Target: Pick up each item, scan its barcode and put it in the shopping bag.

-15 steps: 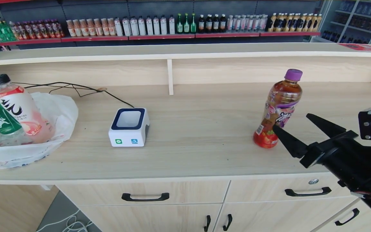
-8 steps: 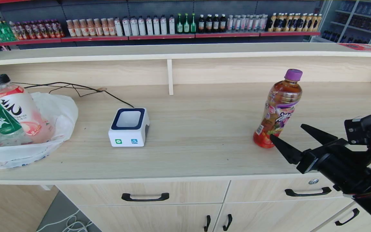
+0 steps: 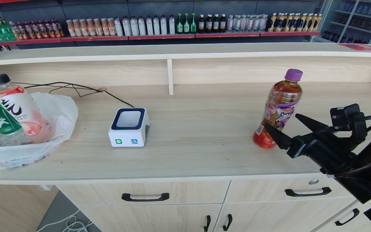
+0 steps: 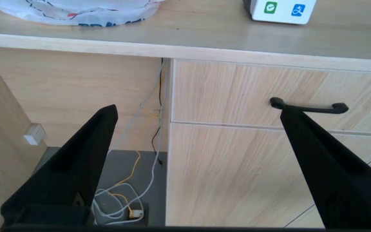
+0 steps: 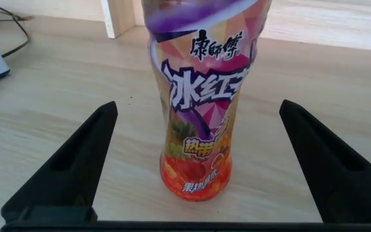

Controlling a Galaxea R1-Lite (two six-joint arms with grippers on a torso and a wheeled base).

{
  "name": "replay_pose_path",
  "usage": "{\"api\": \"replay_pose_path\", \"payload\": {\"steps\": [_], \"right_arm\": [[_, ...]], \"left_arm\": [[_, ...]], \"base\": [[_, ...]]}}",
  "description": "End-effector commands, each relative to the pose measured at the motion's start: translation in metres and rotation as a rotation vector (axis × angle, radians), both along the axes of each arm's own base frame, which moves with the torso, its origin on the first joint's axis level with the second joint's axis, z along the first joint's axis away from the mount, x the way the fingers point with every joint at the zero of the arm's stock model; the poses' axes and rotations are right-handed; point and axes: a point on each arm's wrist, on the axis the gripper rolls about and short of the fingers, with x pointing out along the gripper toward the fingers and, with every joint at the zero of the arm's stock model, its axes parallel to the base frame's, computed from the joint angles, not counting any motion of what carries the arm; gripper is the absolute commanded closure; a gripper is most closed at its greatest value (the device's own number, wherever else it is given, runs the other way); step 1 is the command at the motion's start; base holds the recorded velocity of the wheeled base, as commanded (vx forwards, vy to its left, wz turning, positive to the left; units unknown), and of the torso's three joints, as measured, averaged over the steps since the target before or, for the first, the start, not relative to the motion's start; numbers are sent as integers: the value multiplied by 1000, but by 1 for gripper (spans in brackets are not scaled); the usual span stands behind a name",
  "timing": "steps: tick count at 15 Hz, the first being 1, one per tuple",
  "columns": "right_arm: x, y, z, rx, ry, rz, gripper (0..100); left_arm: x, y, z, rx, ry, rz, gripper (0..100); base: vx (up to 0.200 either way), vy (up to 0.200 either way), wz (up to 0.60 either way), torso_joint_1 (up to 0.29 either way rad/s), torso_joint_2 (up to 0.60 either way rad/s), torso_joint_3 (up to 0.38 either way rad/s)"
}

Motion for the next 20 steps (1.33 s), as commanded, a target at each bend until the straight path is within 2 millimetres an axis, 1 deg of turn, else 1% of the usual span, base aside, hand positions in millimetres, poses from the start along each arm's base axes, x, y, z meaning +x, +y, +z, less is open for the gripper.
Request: {"api": "replay_pose_path", "payload": {"steps": [1,6,9,11,17,20], "right_arm": [[8,2,-2,-1,1,0,0],[36,9,-1,6,-30,15,0],[44,9,-6,5,-21,9,0],[48,8,-4,34,-20,7,0],[52,9,3,43,-53,9,0],[52,9,1,37,-48,8,0]], "left_arm": [[0,0,0,0,0,1,0],[0,0,0,0,0,-1,0],[0,0,0,0,1,-1,0],[0,0,0,0,1,-1,0],[0,0,0,0,1,-1,0],[0,0,0,0,1,-1,0]], "base": [[0,0,0,0,0,0],[0,0,0,0,0,0],[0,0,0,0,0,0],[0,0,0,0,0,0],[0,0,0,0,0,0],[0,0,0,0,0,0]]}}
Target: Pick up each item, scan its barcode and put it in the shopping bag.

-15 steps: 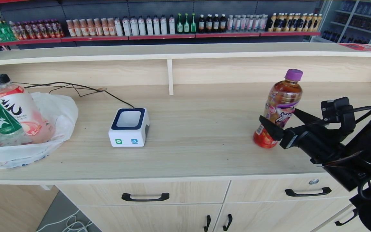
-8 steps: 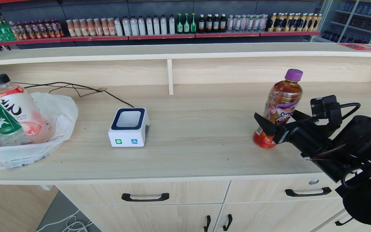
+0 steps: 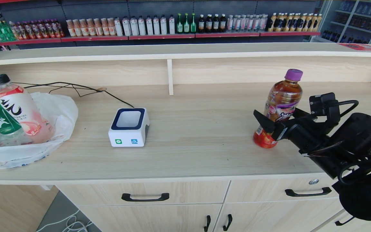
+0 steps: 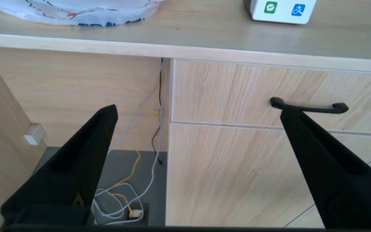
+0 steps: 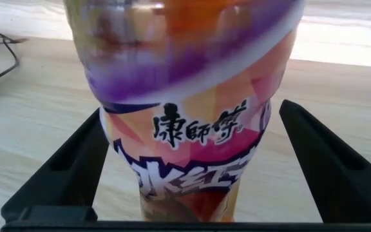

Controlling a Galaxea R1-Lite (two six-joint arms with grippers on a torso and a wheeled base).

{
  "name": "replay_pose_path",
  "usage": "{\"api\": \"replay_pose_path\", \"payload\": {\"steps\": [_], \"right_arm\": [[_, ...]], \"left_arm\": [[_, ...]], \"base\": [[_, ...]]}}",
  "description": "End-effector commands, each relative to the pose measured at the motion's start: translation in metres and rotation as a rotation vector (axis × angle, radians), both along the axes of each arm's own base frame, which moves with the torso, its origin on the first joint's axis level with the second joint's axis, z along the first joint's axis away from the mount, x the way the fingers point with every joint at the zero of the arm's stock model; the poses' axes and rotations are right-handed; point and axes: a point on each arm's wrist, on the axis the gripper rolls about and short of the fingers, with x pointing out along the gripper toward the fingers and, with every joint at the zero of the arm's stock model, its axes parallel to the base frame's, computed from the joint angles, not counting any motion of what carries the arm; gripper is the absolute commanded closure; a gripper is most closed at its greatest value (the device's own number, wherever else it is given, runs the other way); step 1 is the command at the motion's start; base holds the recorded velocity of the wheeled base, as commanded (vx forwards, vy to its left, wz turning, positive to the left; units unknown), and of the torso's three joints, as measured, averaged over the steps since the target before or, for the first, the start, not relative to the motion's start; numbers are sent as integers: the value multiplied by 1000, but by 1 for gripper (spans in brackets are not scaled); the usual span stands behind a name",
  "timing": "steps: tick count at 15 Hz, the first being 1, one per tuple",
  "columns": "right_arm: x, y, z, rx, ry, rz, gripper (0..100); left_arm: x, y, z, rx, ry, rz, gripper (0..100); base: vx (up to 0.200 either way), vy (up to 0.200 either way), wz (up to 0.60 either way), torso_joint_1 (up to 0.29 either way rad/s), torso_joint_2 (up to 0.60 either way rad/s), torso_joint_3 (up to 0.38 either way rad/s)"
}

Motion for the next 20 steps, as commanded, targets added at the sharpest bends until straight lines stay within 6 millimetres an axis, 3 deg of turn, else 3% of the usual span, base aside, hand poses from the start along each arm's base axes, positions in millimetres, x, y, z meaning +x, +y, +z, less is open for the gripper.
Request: {"api": "replay_pose_path", "payload": {"steps": [1,7,14,20], "right_arm": [[0,0,0,-1,-1,1,100],[-6,-1,4,7,-8,2,100],[-18,-3,24,24,-75,7,100],[-39,-4,41,40,-126,23,100]], "left_arm": [[0,0,0,0,1,2,0],[0,0,0,0,0,2,0],[0,0,0,0,0,2,0],[0,0,0,0,1,2,0]], "base": [[0,0,0,0,0,0],[0,0,0,0,0,0],[0,0,0,0,0,0],[0,0,0,0,0,0]]}}
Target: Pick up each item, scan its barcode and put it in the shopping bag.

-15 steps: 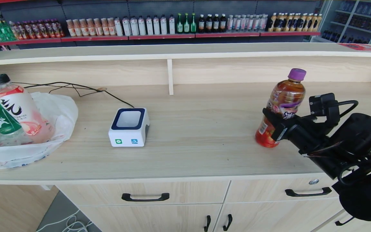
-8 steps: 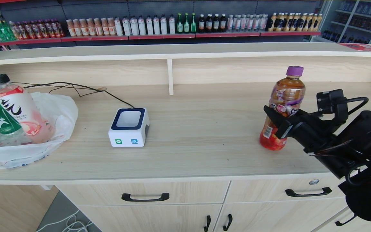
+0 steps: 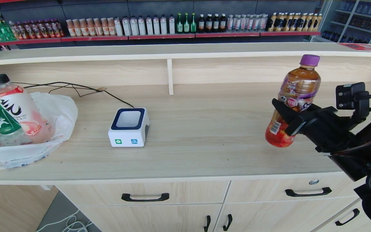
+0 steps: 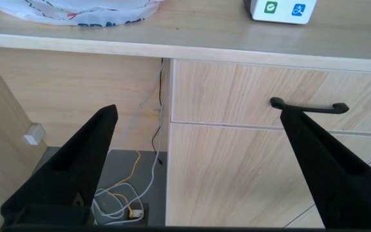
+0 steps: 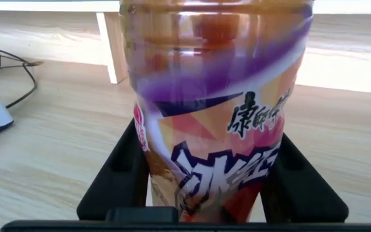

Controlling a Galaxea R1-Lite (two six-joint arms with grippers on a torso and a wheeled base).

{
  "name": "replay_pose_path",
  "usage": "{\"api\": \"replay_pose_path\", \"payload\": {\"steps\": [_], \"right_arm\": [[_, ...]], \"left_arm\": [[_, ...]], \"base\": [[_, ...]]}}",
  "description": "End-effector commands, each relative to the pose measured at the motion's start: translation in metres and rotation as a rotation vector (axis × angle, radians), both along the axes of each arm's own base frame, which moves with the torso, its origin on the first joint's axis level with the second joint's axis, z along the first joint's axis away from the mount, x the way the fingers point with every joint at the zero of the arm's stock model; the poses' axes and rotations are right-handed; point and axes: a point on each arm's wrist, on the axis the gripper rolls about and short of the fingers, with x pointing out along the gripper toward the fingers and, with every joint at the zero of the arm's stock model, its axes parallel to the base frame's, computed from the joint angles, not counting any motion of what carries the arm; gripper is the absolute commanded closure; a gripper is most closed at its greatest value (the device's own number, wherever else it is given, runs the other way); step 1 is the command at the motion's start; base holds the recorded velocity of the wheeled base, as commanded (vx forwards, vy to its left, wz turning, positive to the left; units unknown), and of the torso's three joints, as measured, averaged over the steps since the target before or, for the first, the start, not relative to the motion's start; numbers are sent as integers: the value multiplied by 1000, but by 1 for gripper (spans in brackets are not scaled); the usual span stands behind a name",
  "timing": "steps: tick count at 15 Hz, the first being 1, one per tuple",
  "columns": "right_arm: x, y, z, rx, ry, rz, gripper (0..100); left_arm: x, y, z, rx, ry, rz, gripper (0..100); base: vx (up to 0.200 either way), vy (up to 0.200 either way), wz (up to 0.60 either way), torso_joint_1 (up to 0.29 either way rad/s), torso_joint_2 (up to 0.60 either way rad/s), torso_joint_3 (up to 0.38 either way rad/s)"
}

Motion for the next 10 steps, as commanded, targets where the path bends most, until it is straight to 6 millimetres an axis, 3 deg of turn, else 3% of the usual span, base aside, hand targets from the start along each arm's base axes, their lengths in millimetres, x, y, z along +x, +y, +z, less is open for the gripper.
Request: {"api": "replay_pose_path", "payload": {"steps": [1,10], "right_arm": [[-13,0,17,24,-62,15,100],[-43,5,34,80,-109,87,100]], "left_arm": [[0,0,0,0,1,1,0],[0,0,0,0,1,1,0]], "base": [[0,0,0,0,0,0],[0,0,0,0,0,0]]}}
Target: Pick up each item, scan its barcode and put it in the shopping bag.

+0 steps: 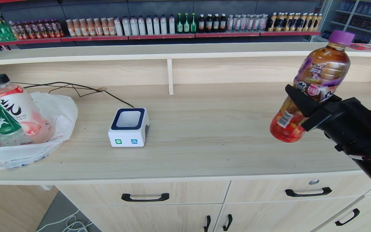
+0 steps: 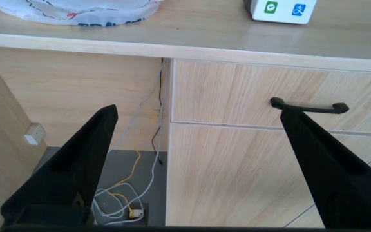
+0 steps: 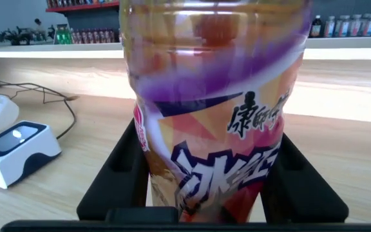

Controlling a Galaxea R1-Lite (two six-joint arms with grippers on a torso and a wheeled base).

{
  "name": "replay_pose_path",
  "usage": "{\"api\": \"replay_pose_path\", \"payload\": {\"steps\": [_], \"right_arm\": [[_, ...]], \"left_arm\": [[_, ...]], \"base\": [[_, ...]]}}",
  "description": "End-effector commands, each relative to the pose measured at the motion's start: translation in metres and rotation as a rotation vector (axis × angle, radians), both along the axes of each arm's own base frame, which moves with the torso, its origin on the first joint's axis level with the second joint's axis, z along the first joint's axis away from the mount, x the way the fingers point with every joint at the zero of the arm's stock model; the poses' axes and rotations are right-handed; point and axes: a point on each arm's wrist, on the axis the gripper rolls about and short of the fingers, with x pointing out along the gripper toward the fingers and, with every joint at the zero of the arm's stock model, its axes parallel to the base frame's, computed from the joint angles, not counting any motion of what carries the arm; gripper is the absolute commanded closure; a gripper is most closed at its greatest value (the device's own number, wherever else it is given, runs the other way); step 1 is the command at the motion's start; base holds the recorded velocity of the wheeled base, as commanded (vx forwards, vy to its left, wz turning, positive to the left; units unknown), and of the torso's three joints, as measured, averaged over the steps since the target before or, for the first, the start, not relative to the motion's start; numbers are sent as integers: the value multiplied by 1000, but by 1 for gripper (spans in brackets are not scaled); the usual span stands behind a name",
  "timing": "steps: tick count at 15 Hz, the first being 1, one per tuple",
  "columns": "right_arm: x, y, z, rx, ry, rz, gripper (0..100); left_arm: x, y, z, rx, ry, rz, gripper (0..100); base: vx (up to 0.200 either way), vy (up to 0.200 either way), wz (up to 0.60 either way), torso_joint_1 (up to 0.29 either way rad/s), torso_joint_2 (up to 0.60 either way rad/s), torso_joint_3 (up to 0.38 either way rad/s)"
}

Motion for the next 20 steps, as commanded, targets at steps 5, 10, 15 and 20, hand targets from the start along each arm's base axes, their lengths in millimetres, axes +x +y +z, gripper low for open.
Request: {"api": "replay_pose_path", "payload": {"steps": [5,10,15,20], "right_arm": [[-24,3,21,15,-96,40,100],[-50,11,24,27,-115,124,100],[-82,16,37,88,-168,296,100],[-104,33,34,179,-94,512,100]], "left_arm": [[0,0,0,0,0,1,0],[0,0,0,0,1,1,0],[0,0,0,0,1,1,0],[0,0,0,0,0,1,0]], "base": [[0,0,0,0,0,0],[0,0,0,0,0,0],[0,0,0,0,0,0],[0,0,0,0,0,0]]}}
